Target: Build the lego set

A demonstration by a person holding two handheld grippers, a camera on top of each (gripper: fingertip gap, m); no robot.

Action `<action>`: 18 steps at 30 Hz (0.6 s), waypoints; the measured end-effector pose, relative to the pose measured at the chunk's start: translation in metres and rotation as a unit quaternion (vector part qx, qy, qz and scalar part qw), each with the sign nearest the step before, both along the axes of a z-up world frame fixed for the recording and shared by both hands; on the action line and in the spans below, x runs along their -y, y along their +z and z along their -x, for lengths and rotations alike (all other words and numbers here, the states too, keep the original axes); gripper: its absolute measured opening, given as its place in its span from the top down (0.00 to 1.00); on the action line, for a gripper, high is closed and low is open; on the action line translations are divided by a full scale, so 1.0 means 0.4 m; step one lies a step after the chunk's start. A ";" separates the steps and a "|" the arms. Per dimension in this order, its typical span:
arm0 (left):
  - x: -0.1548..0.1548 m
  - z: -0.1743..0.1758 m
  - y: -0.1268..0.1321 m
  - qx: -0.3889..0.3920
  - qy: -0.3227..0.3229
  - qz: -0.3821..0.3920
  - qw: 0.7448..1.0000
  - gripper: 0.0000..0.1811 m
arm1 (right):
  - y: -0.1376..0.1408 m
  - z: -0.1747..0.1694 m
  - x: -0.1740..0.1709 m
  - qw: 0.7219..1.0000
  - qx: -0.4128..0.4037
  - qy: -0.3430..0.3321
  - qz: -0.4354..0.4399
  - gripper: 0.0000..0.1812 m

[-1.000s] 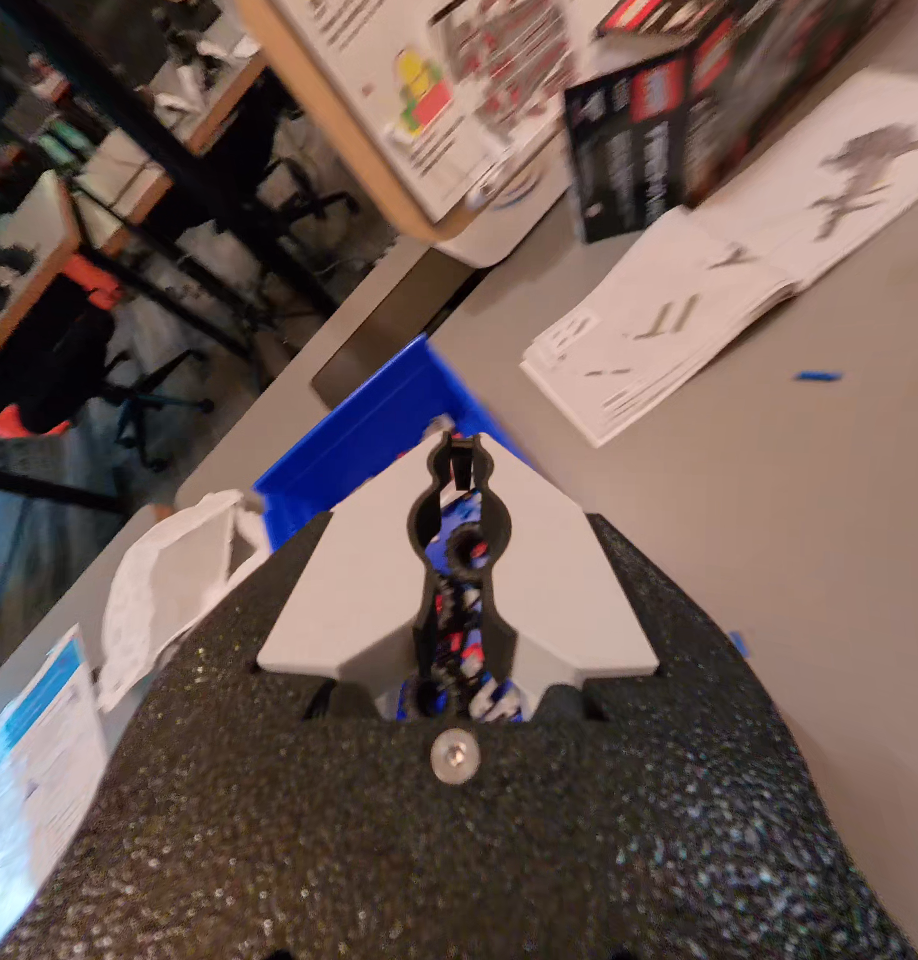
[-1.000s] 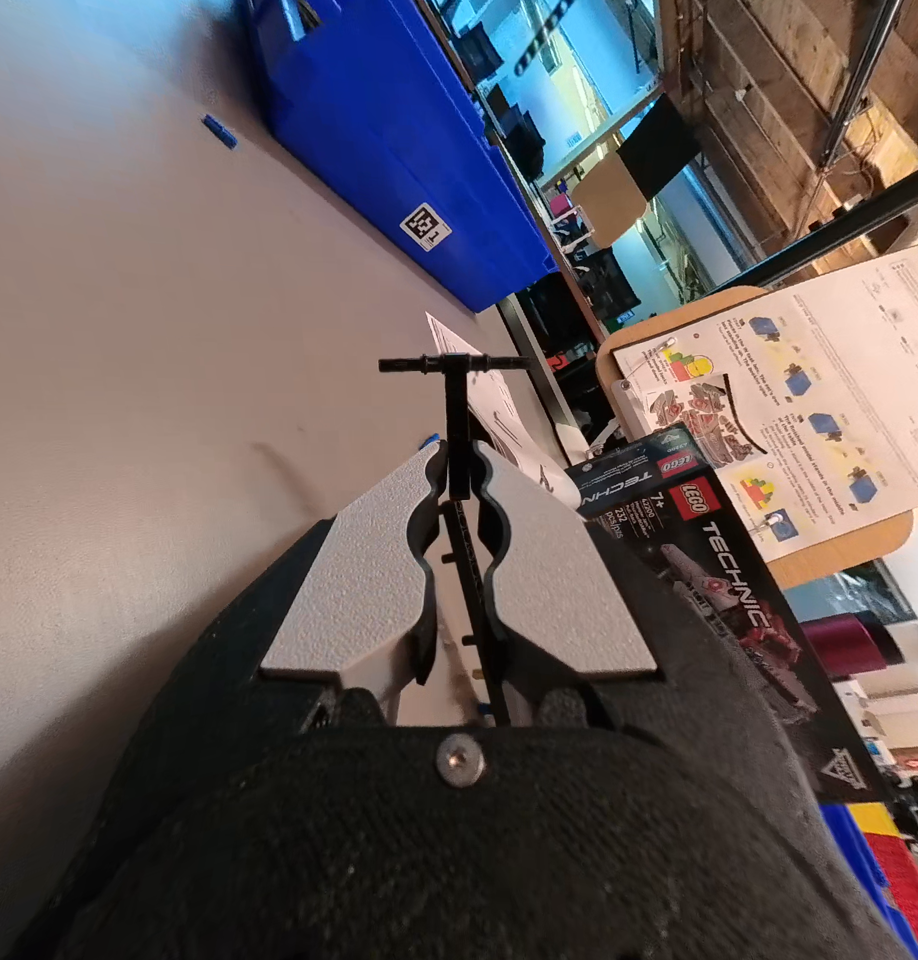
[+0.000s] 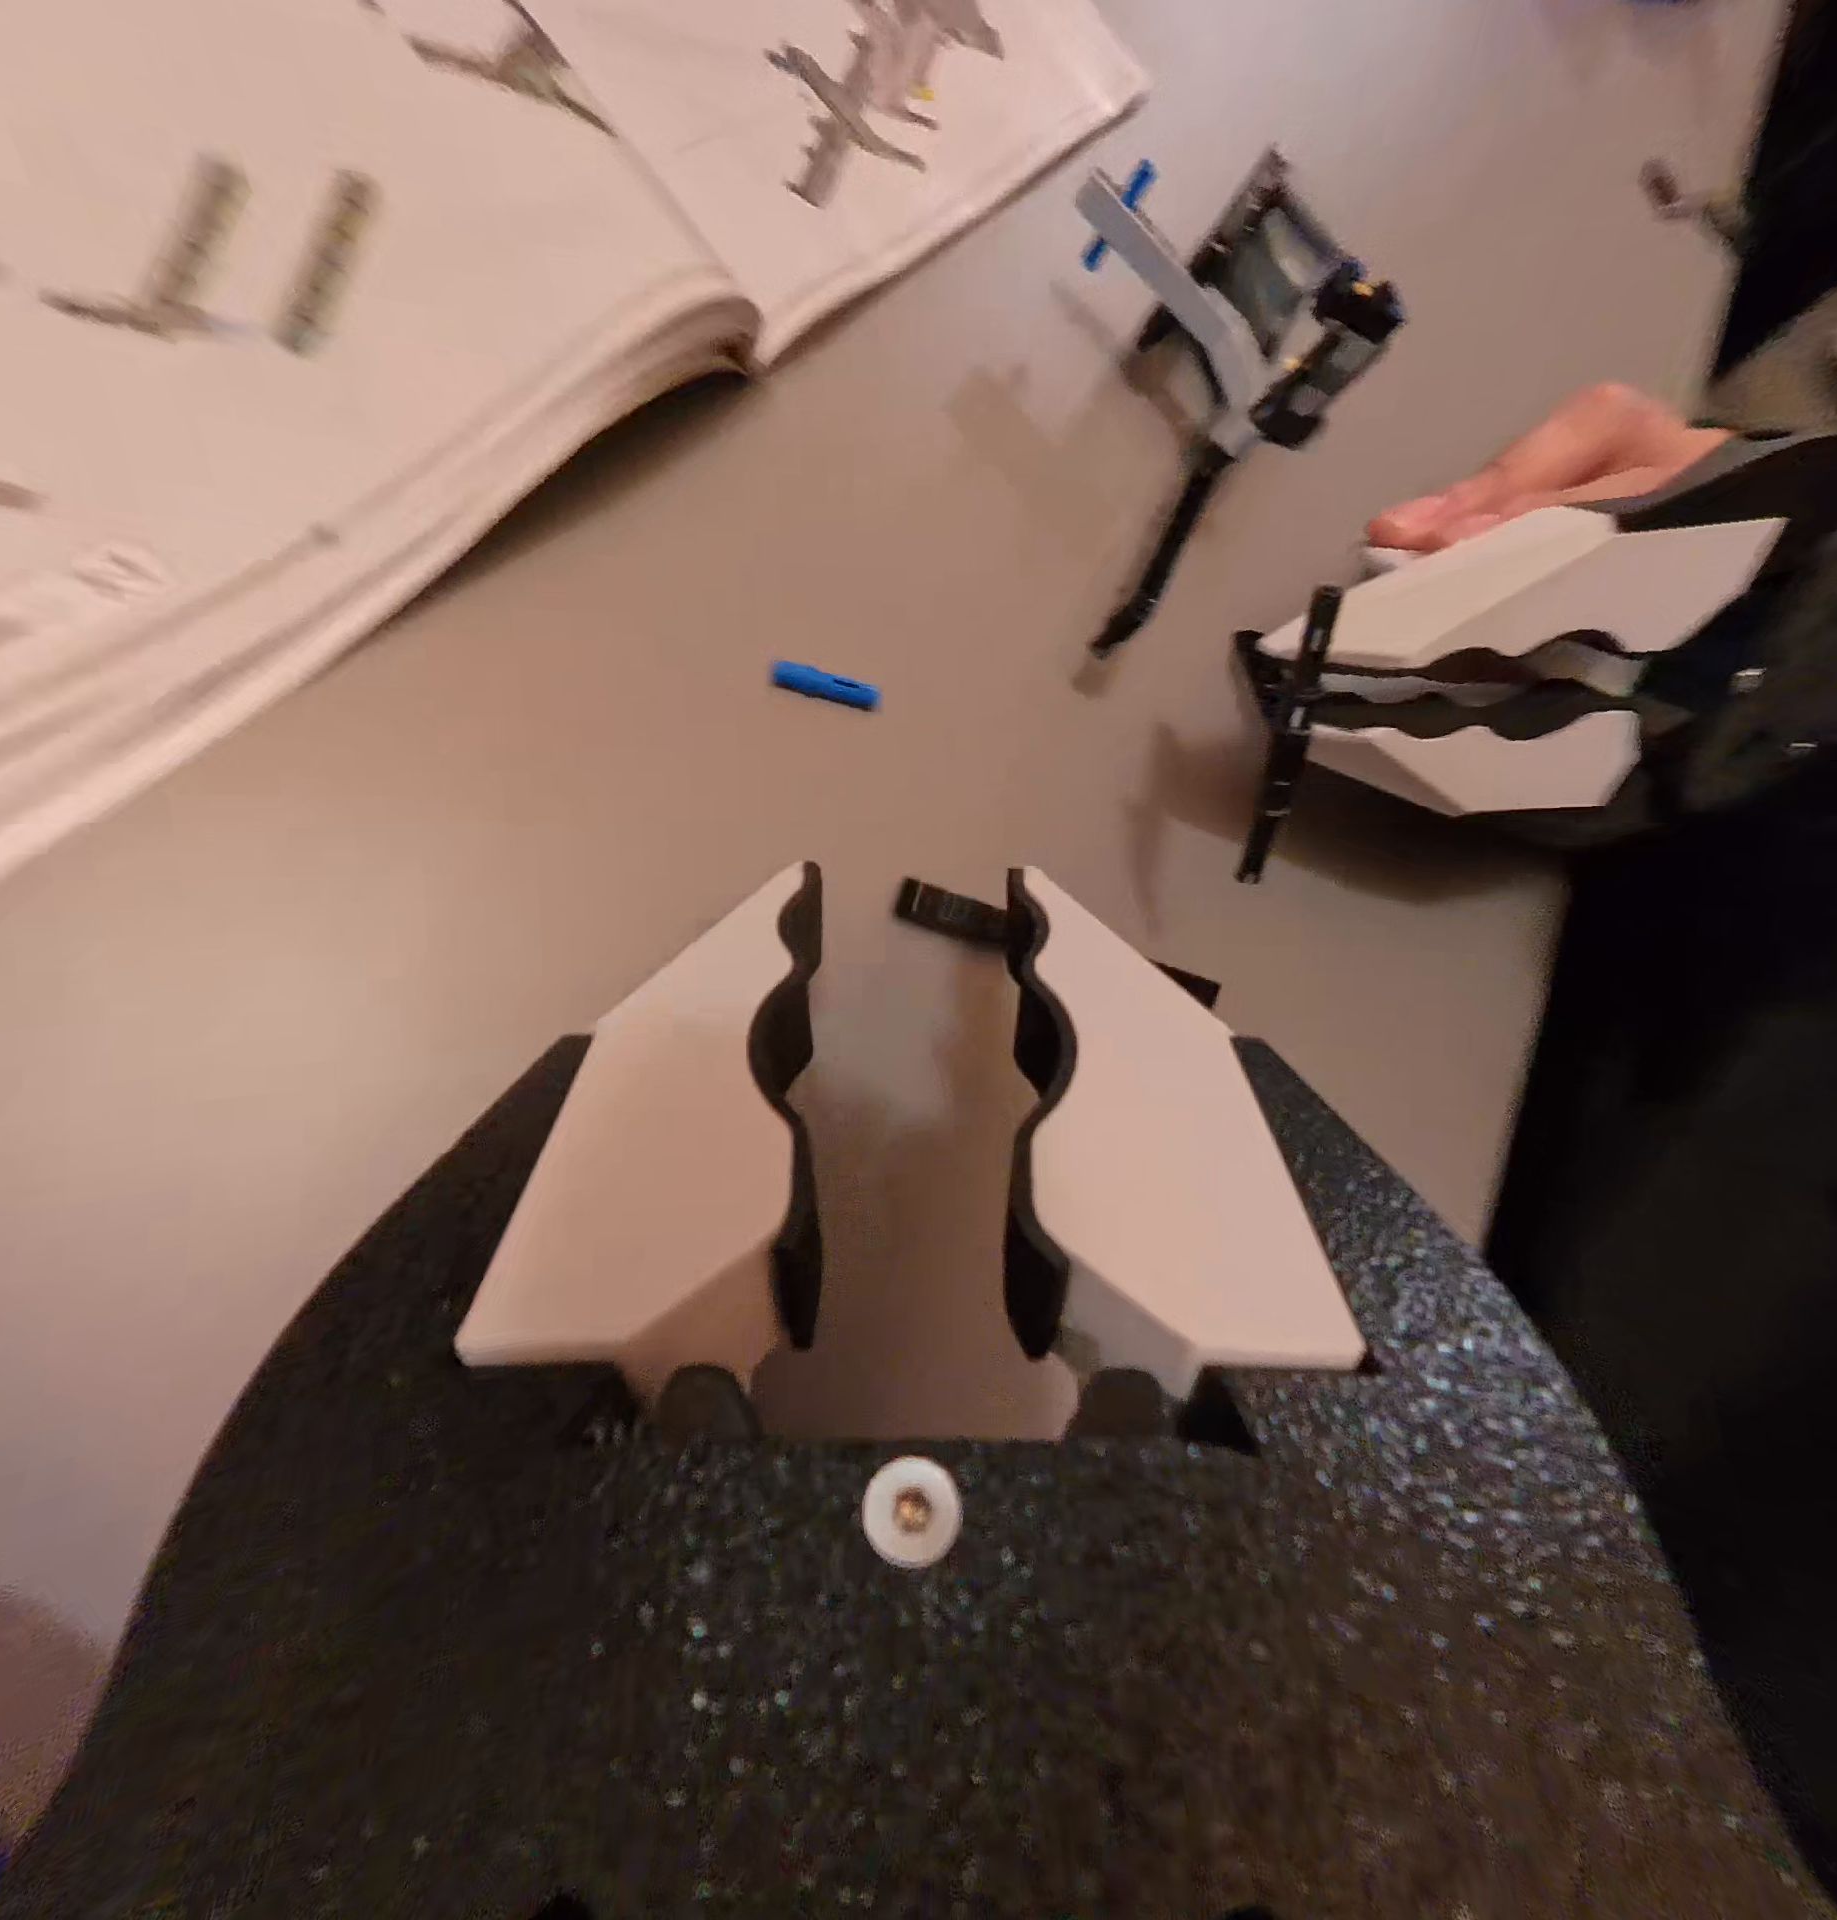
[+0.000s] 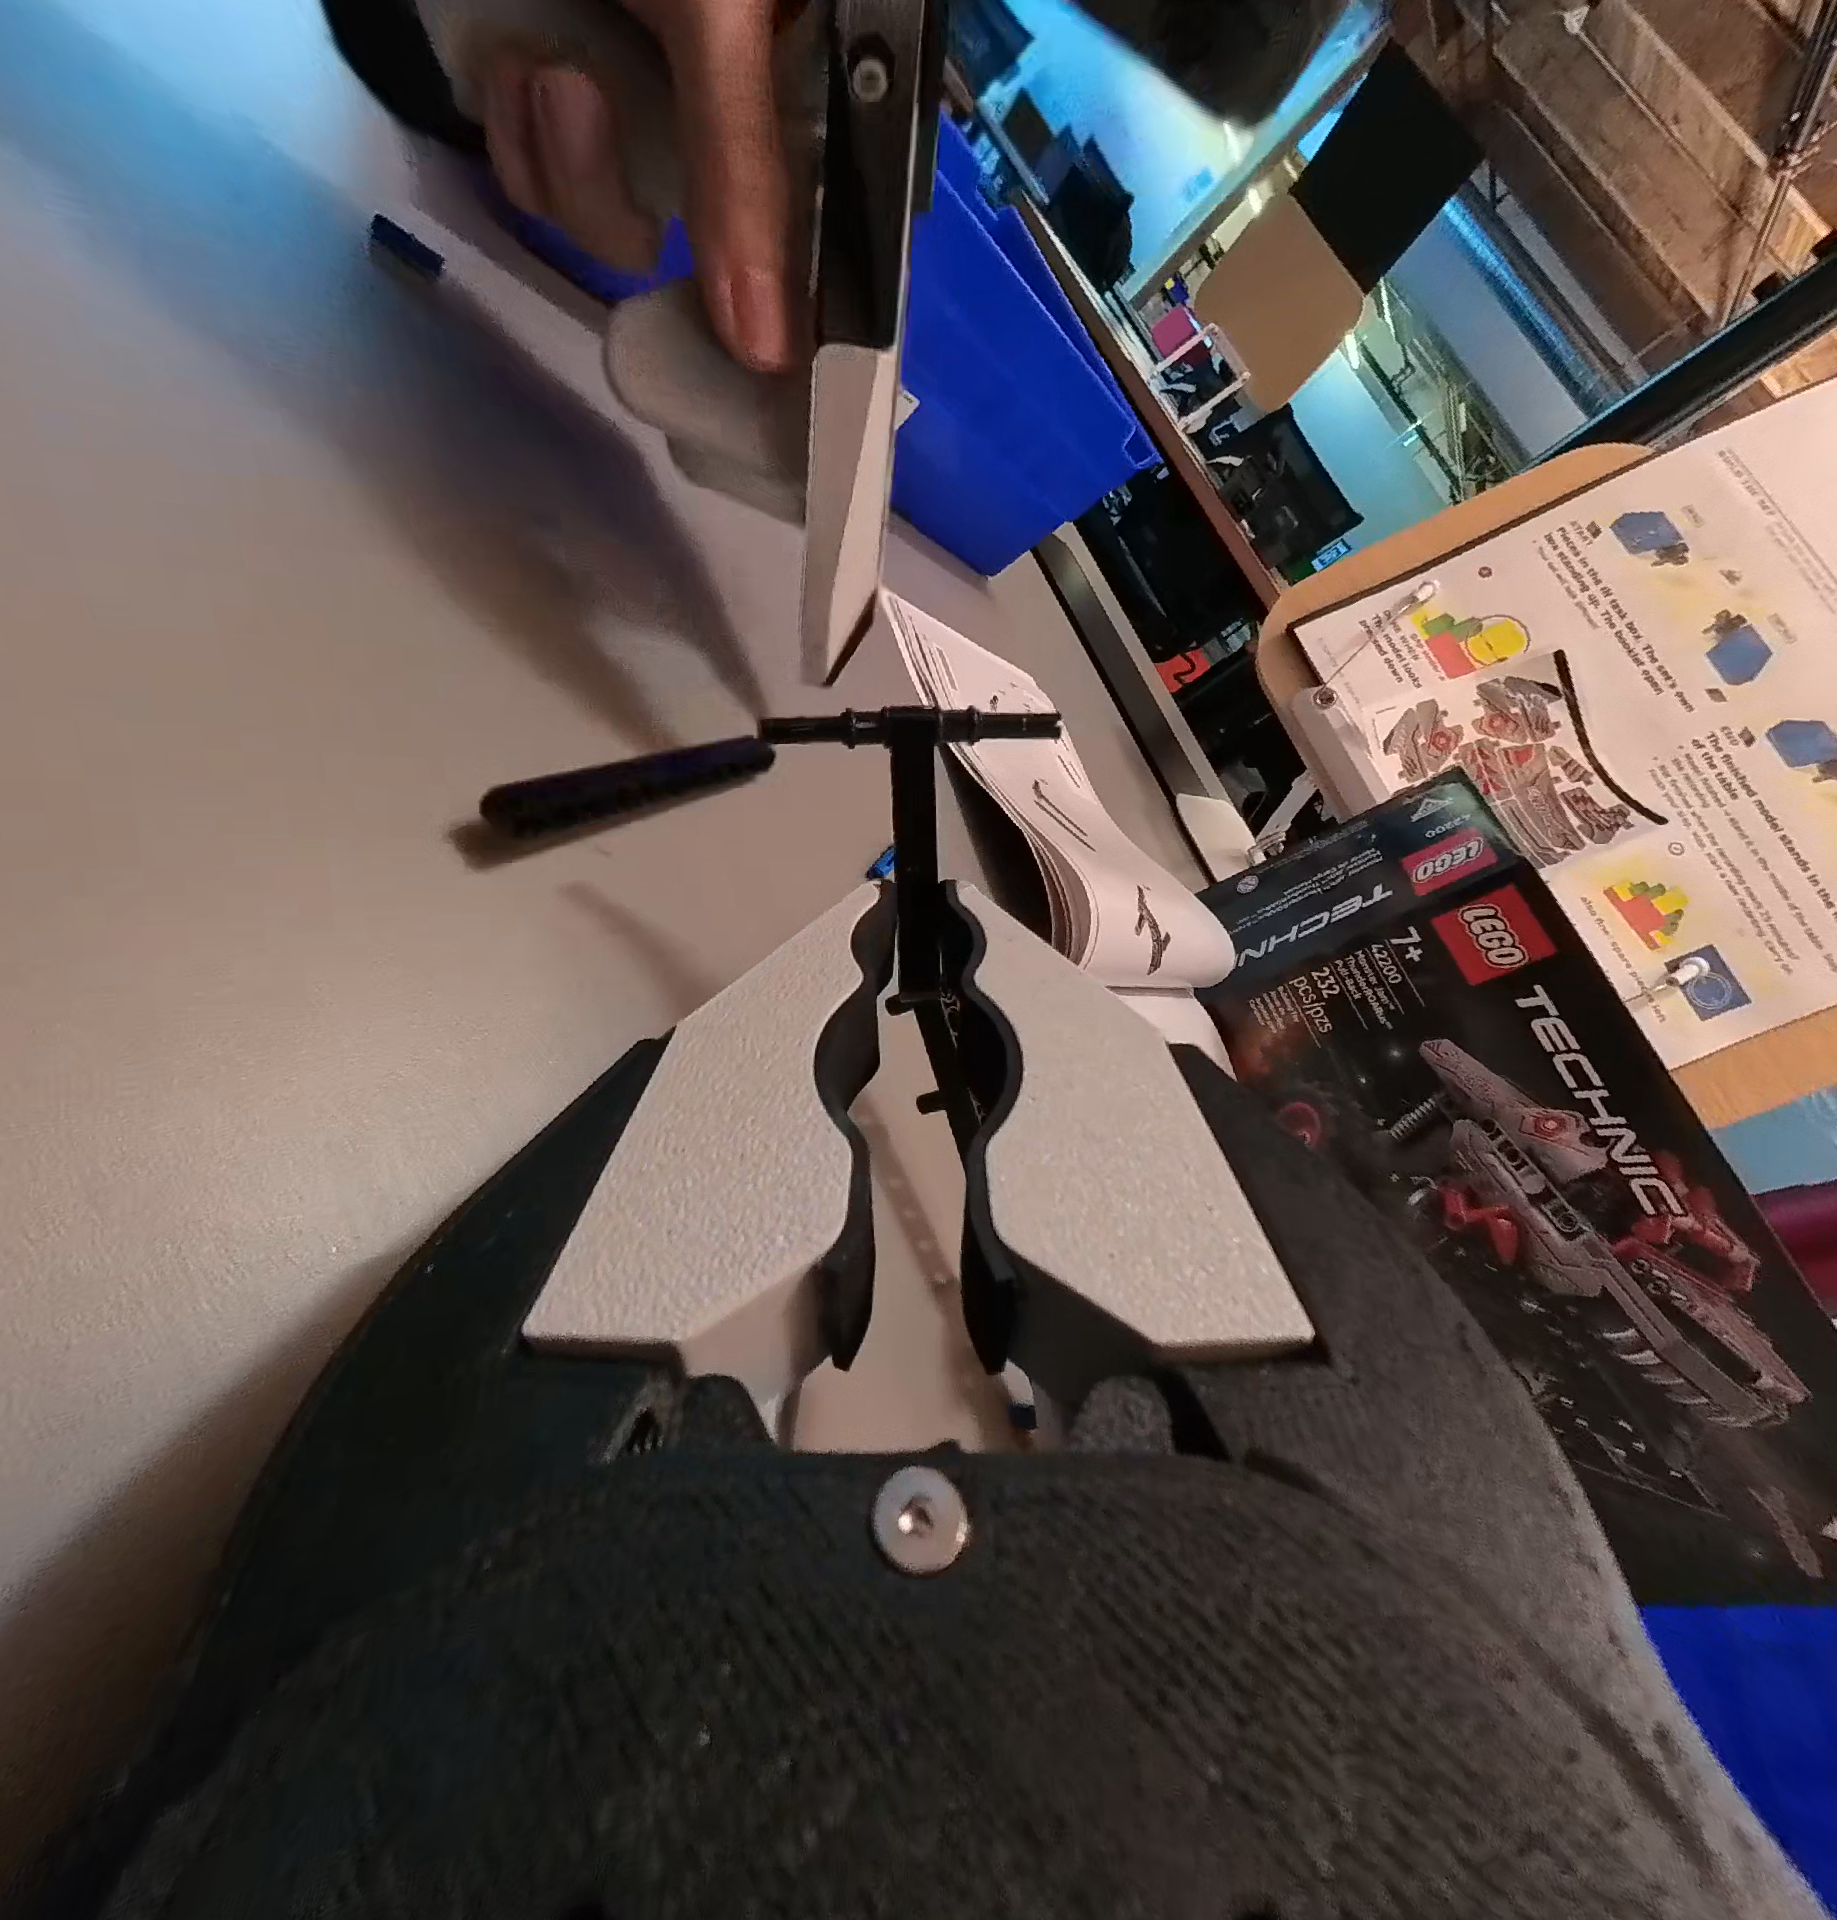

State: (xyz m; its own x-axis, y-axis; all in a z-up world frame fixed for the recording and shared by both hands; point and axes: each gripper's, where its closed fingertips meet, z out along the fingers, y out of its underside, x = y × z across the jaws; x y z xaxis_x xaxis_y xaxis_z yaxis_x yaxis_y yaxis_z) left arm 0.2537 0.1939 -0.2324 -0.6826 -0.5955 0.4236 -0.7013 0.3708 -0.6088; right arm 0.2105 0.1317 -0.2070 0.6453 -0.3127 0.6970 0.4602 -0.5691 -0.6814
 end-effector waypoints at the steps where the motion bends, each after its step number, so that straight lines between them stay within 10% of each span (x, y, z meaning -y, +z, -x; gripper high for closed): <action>1: -0.013 -0.012 0.013 0.030 0.010 -0.016 0.999 0.81 | 0.000 -0.001 0.000 1.000 0.000 -0.002 0.000 0.97; 8: 0.093 0.085 0.114 0.093 -0.039 0.050 0.994 0.76 | 0.011 -0.005 -0.007 1.000 -0.005 -0.004 -0.014 0.97; 18: 0.145 0.085 0.116 0.131 -0.015 0.063 0.989 0.98 | 0.069 -0.005 -0.002 0.997 0.005 -0.012 -0.078 0.97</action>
